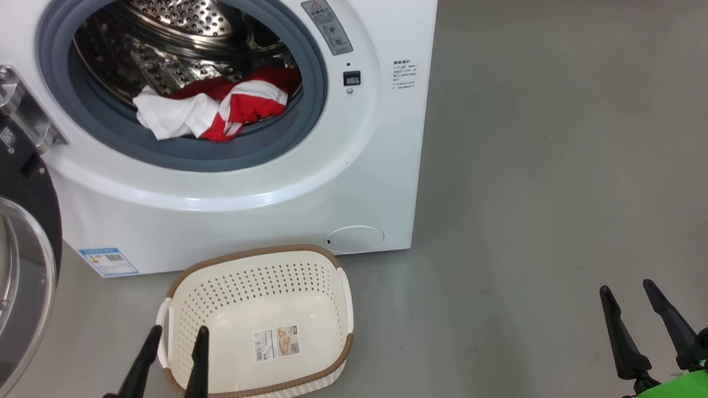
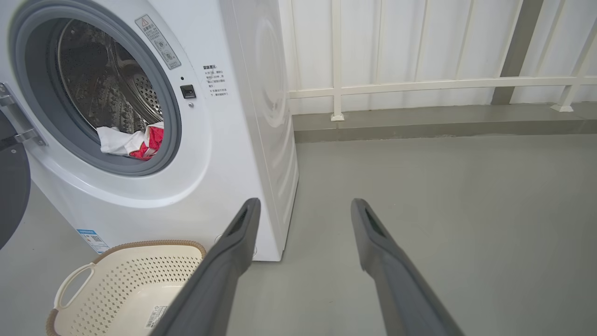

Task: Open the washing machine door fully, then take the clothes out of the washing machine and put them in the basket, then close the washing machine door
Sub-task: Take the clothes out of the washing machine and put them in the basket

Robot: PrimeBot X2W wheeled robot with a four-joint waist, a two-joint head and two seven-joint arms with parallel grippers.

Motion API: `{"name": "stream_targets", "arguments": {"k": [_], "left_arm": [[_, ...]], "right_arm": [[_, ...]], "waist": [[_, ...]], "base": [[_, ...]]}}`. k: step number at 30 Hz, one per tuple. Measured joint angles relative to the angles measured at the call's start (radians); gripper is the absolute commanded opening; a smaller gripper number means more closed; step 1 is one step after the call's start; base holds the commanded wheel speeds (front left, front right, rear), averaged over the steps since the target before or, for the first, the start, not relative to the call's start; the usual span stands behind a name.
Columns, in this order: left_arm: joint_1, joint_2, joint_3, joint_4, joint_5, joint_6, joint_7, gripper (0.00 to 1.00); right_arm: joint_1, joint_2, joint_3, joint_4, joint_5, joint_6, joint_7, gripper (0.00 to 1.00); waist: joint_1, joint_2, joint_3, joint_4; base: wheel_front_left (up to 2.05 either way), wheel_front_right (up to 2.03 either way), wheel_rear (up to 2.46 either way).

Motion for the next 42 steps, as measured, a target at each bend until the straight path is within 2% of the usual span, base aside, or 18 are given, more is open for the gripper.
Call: {"name": "stream_targets", "arguments": {"k": [11,30,42], "left_arm": [[-0.020,0.003,-0.003,0.010,-0.011,0.000,0.000,1.00],[-0.069,0.003,-0.014,0.021,-0.028,0.000,0.000,1.00],[-0.072,-0.001,-0.009,0.028,-0.016,0.000,0.000,1.00]], "right_arm": [[-0.004,0.000,0.001,-0.002,0.000,0.000,0.000,1.00],[-0.028,0.010,0.001,-0.005,0.000,0.000,0.000,1.00],[-0.028,0.010,0.003,-0.006,0.000,0.000,0.000,1.00]], "waist": [[0.0000,0.0000,0.021,0.004],[0.0000,0.0000,0.051,0.001],[0.0000,0.0000,0.055,0.006]], "base": [[0.10,-0.13,0.03],[1.19,-1.23,0.04],[0.25,-0.25,0.00]]}}
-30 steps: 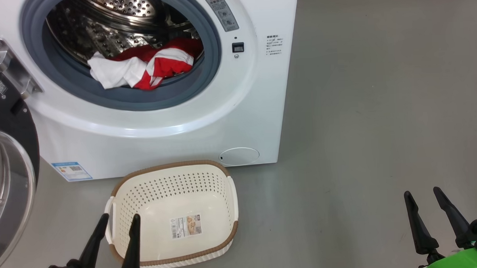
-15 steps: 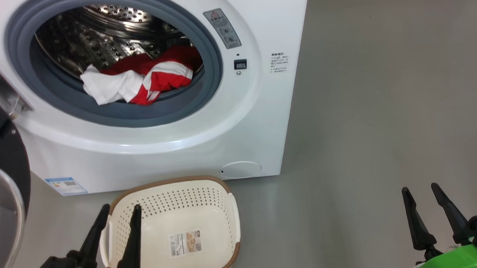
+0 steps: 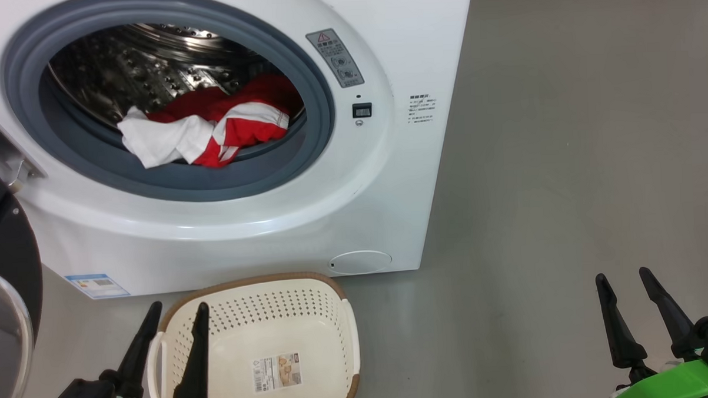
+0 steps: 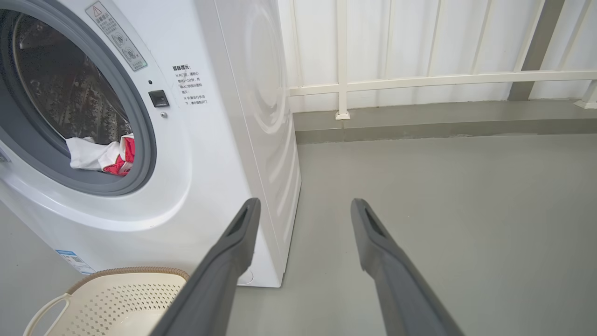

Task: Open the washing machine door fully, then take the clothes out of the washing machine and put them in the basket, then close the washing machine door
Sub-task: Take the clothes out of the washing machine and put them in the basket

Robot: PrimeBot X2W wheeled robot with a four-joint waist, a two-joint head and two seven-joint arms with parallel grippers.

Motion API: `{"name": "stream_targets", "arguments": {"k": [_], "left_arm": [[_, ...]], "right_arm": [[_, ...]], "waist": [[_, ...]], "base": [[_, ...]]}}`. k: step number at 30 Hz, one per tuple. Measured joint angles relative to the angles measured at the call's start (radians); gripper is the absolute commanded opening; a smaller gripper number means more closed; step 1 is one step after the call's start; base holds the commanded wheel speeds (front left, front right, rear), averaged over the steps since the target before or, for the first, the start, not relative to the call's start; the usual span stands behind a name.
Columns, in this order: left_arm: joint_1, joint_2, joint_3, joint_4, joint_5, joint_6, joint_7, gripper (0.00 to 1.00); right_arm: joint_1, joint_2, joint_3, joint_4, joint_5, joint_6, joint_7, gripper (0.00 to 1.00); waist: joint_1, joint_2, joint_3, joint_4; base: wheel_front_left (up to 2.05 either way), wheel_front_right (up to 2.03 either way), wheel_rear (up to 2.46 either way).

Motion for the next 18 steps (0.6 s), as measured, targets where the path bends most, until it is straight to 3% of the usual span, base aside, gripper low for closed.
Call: {"name": "stream_targets", "arguments": {"k": [12,18], "left_arm": [[-0.013,-0.006,-0.002,0.042,0.027,0.000,0.000,1.00],[-0.167,-0.046,0.004,0.157,0.077,0.000,0.000,1.00]], "right_arm": [[-0.002,0.000,0.004,0.000,0.000,0.000,0.000,1.00],[-0.037,0.002,0.015,-0.001,0.001,0.000,0.000,1.00]], "waist": [[0.0000,0.0000,0.020,-0.004],[0.0000,0.0000,0.063,-0.010]], "base": [[0.00,0.00,0.00],[0.00,0.00,0.00]]}}
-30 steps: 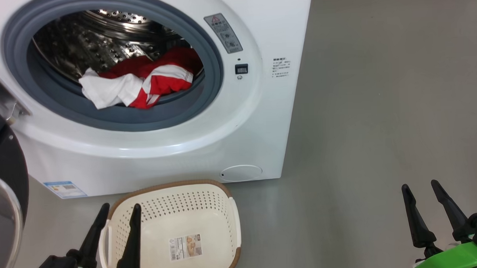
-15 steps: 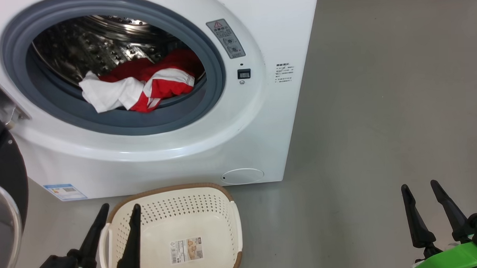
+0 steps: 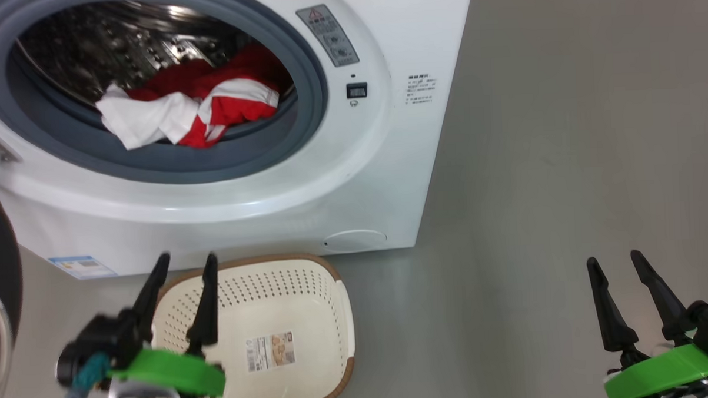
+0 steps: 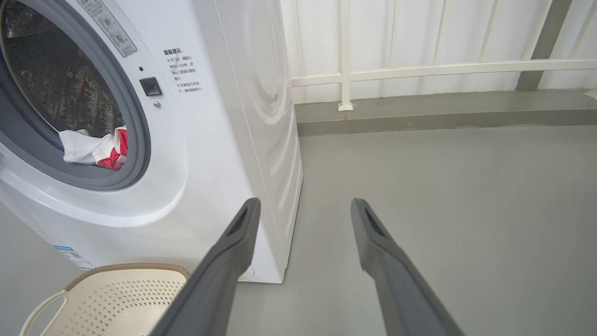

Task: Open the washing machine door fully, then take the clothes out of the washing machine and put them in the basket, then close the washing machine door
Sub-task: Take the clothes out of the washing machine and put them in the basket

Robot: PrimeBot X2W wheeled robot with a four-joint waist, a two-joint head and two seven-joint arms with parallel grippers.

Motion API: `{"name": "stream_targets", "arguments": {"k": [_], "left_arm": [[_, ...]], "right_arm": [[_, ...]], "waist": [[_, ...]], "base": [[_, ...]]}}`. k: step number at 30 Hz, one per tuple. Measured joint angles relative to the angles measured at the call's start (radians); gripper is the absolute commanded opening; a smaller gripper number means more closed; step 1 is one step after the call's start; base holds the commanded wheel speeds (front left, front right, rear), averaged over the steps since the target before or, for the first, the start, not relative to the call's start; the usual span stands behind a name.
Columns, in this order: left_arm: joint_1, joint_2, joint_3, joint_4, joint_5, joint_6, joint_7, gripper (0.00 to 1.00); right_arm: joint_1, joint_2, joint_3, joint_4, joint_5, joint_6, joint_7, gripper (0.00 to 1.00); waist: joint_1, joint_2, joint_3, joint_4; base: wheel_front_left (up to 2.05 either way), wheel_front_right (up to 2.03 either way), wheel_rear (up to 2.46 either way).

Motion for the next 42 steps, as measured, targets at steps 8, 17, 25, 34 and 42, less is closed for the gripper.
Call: {"name": "stream_targets", "arguments": {"k": [8,17,25,34,42], "left_arm": [[-0.328,-0.035,-0.007,0.267,0.037,0.001,0.000,1.00],[-0.676,-0.003,-0.002,0.559,0.073,0.003,0.000,1.00],[-0.888,0.054,0.000,0.744,0.094,0.023,0.000,1.00],[-1.020,0.114,0.004,0.839,0.101,0.056,0.000,1.00],[-1.064,0.147,-0.005,0.929,0.121,0.073,0.000,1.00]], "right_arm": [[-0.070,0.004,0.029,-0.002,0.009,0.000,0.000,1.00],[-0.147,0.017,0.048,-0.002,0.043,0.000,0.000,1.00],[-0.188,0.029,0.050,-0.006,0.053,0.000,0.000,1.00],[-0.226,0.034,0.057,-0.028,0.053,0.000,0.000,1.00],[-0.226,0.034,0.061,-0.035,0.055,0.000,0.000,1.00]], "waist": [[0.0000,0.0000,0.085,-0.022],[0.0000,0.0000,0.196,-0.078],[0.0000,0.0000,0.285,-0.136],[0.0000,0.0000,0.371,-0.175],[0.0000,0.0000,0.418,-0.202]], "base": [[0.00,0.00,0.00],[0.00,0.00,0.00],[0.00,0.00,0.00],[0.00,0.00,0.00],[0.00,0.00,0.00]]}}
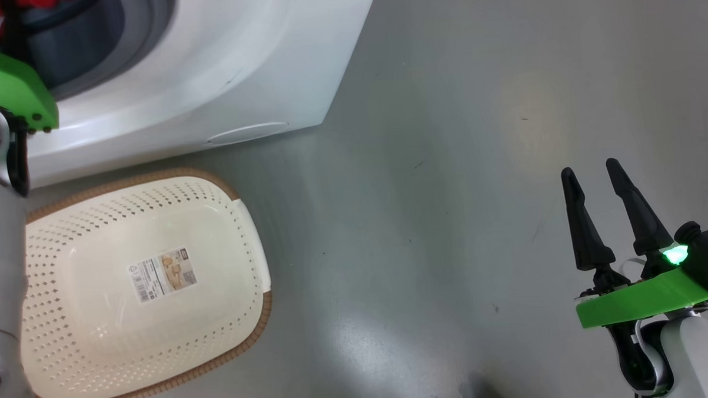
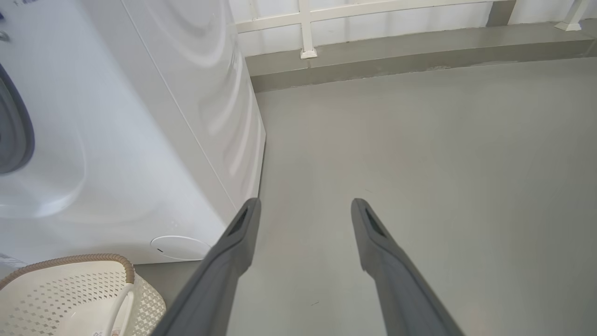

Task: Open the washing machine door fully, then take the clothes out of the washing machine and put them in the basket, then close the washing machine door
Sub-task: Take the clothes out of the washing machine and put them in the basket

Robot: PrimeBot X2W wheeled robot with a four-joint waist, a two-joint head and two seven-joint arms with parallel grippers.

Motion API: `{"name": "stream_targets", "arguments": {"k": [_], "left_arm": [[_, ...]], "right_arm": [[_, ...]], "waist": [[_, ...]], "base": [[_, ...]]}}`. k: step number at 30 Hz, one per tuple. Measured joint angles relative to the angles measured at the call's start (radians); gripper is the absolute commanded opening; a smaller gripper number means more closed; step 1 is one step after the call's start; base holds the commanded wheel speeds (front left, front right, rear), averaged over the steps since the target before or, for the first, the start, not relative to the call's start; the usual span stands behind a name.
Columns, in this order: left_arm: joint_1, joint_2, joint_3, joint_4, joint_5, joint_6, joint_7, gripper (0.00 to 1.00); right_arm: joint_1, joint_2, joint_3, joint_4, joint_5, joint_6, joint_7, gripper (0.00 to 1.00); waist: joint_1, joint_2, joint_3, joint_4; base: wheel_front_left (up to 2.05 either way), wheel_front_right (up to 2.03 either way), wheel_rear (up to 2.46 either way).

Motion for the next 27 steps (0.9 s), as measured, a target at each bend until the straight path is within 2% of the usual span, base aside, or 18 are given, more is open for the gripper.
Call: {"name": "stream_targets", "arguments": {"k": [1,2,3,5,18,27], "left_arm": [[-0.005,0.000,0.000,0.002,0.000,0.000,0.000,1.00],[-0.010,0.000,-0.001,0.002,0.000,0.000,0.000,0.94],[-0.013,0.000,-0.001,0.000,0.000,0.000,0.000,0.47],[-0.016,0.000,-0.001,-0.007,0.000,0.000,0.000,0.00],[0.058,-0.040,0.036,-0.161,-0.046,-0.010,0.000,0.00],[0.272,-0.095,0.126,-0.401,-0.061,-0.019,0.000,0.00]], "right_arm": [[0.000,0.000,0.000,0.000,0.000,0.000,0.000,1.00],[-0.001,0.000,0.000,0.000,0.000,0.000,0.000,1.00],[-0.004,0.000,0.000,0.000,0.000,0.000,0.000,1.00],[-0.015,0.000,0.000,0.000,0.000,0.000,0.000,1.00],[-0.022,0.000,0.004,0.002,0.000,0.000,0.000,1.00],[0.011,-0.002,-0.009,0.010,-0.002,0.000,0.000,1.00]], "waist": [[-0.0001,0.0001,0.003,0.000],[0.0000,0.0001,0.005,0.000],[0.0000,0.0000,0.006,0.002],[0.0000,0.0000,0.008,0.006],[0.0000,0.0001,-0.036,0.027],[-0.0001,0.0000,-0.107,0.050]], "base": [[0.00,0.00,0.00],[0.00,0.00,0.00],[0.00,0.00,0.00],[0.00,0.00,0.00],[0.00,0.00,0.00],[0.00,0.00,0.00]]}}
